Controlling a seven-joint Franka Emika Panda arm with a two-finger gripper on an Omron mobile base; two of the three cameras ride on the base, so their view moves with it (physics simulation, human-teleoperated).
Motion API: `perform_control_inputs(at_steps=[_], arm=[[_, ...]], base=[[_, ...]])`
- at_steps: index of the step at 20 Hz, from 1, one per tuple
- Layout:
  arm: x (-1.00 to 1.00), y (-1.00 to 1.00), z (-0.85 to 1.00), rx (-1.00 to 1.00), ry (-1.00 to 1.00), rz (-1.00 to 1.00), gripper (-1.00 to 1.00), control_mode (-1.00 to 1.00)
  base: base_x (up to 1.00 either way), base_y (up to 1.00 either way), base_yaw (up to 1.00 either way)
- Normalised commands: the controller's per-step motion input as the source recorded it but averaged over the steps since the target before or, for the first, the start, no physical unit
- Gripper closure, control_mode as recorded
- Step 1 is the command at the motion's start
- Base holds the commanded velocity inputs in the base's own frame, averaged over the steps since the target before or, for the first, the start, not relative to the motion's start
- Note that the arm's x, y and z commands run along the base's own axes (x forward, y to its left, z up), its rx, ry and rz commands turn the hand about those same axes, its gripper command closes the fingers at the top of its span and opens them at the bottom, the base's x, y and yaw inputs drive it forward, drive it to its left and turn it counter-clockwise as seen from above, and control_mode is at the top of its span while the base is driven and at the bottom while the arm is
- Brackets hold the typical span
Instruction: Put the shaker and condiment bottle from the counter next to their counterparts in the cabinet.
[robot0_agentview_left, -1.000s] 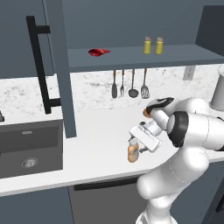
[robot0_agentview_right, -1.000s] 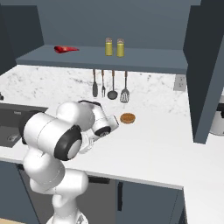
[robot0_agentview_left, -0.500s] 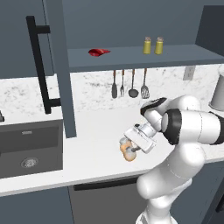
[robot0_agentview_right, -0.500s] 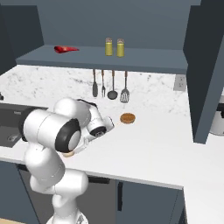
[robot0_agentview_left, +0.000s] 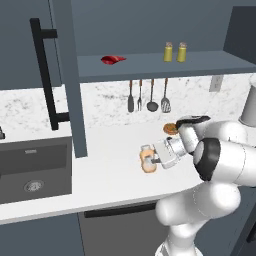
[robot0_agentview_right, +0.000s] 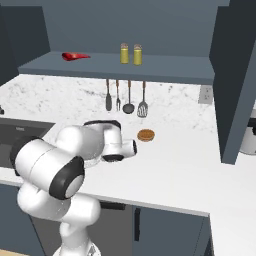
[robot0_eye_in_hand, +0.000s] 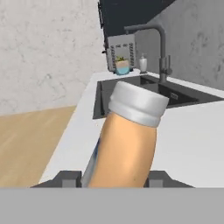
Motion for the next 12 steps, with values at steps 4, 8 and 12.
perform_control_inputs(at_steps=[4, 8, 12], arm=[[-0.15, -0.02, 0.33, 0.0, -0.07, -0.67, 1.0, -1.0], [-0.2, 0.0, 0.42, 0.0, -0.17, -0.55, 1.0, -1.0], [-0.32, 0.02, 0.63, -0.04, -0.21, -0.42, 1.0, -1.0]], base=[[0.0, 0.0, 0.0], [0.0, 0.0, 0.0], [0.0, 0.0, 0.0]])
